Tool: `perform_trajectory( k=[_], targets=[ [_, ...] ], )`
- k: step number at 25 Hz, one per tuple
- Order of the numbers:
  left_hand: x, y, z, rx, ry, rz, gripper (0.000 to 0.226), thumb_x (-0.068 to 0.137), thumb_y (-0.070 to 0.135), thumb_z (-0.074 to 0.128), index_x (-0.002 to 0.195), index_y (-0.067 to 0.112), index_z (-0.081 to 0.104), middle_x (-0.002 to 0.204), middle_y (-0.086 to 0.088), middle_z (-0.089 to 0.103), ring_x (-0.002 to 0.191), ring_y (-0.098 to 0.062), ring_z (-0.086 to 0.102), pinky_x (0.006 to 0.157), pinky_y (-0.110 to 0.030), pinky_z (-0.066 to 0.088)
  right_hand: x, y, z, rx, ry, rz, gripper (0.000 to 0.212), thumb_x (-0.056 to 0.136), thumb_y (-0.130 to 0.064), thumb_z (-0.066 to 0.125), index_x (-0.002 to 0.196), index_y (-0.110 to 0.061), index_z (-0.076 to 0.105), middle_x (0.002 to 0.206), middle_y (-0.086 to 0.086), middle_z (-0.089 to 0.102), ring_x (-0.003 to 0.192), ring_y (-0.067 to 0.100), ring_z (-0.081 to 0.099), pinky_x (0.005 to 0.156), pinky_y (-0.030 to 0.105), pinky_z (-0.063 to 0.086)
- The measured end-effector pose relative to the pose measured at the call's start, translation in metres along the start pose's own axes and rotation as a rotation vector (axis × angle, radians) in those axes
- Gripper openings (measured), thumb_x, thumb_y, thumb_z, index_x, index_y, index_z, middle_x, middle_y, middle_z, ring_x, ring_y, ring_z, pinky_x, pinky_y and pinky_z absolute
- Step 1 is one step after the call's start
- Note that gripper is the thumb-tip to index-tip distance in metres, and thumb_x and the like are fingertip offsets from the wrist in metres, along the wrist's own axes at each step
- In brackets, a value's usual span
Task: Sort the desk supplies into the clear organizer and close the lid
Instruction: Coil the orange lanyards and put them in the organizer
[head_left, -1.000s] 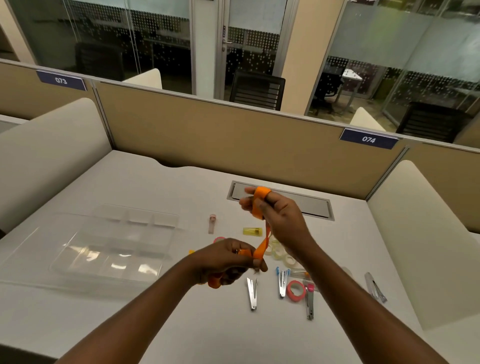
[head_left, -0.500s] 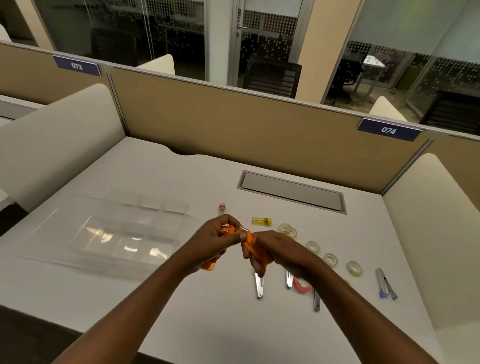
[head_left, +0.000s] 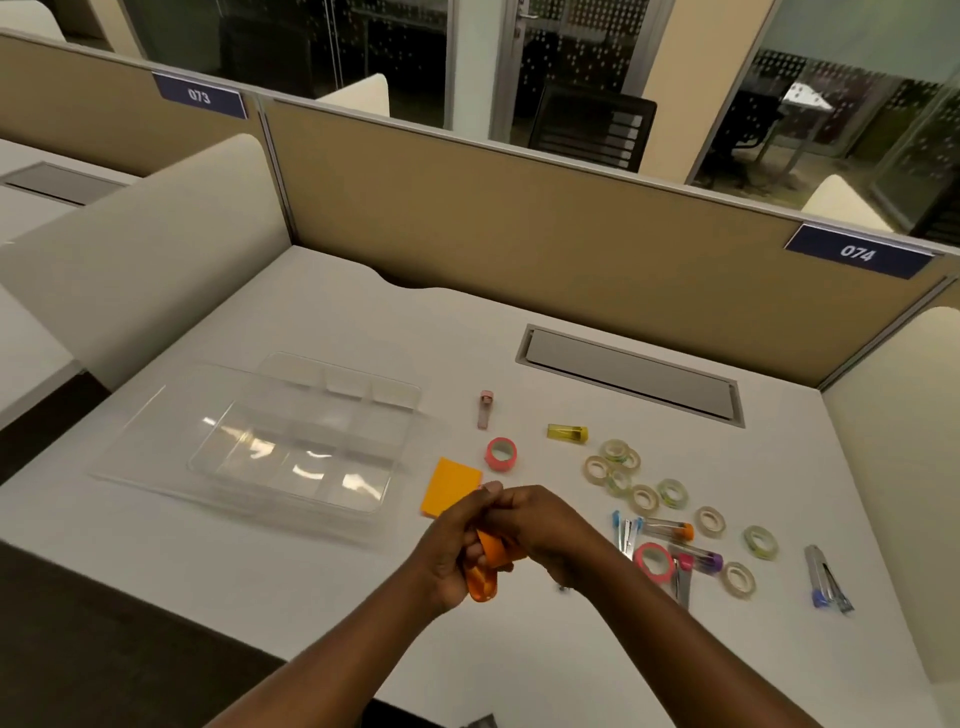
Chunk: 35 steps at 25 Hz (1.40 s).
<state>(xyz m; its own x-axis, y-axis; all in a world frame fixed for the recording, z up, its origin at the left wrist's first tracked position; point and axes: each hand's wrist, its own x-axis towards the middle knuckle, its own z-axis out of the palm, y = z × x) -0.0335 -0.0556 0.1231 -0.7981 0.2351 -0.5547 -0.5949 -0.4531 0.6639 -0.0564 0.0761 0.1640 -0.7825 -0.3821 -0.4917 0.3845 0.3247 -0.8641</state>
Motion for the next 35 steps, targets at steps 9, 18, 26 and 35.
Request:
perform_trajectory(
  k=[9,18,26,35],
  targets=[
    [0.019,0.026,-0.054,-0.066,0.013,-0.015,0.021,0.077,0.03,0.075,0.089,0.015,0.069,0.081,-0.012,0.066,0.065,-0.022,0.065,0.058,-0.029,0.052,0.047,-0.005,0.033,-0.202,0.175,-0.022,0.02,0.094,-0.025,0.058,0.086,-0.016,0.075,0.085,0.011,0.075,0.084,0.026,0.072,0.081,0.037,0.06],
    [0.071,0.069,-0.115,0.292,0.352,0.196,0.015,0.082,0.033,0.076,0.086,0.021,0.068,0.085,-0.014,0.071,0.078,-0.025,0.071,0.073,-0.041,0.06,0.093,-0.001,0.071,-0.364,0.501,-0.169,0.009,0.093,-0.025,0.062,0.095,-0.025,0.07,0.08,-0.02,0.066,0.071,-0.009,0.062,0.062,0.004,0.042],
    [0.12,0.067,-0.17,1.123,0.682,0.35,0.034,0.088,0.041,0.065,0.098,0.01,0.059,0.09,-0.008,0.065,0.085,-0.027,0.066,0.068,-0.031,0.047,0.113,0.024,0.1,-0.512,0.217,-0.175,0.034,0.096,-0.024,0.058,0.129,-0.028,0.059,0.131,-0.013,0.061,0.102,0.005,0.063,0.084,0.02,0.051],
    [0.126,0.051,-0.177,1.465,0.643,0.396,0.051,0.094,0.045,0.053,0.117,0.0,0.054,0.106,-0.018,0.059,0.096,-0.034,0.06,0.077,-0.04,0.049,0.125,0.047,0.105,-0.79,0.049,-0.116,0.043,0.098,-0.03,0.054,0.14,-0.029,0.046,0.154,-0.009,0.042,0.131,0.016,0.051,0.103,0.032,0.045]
  ],
)
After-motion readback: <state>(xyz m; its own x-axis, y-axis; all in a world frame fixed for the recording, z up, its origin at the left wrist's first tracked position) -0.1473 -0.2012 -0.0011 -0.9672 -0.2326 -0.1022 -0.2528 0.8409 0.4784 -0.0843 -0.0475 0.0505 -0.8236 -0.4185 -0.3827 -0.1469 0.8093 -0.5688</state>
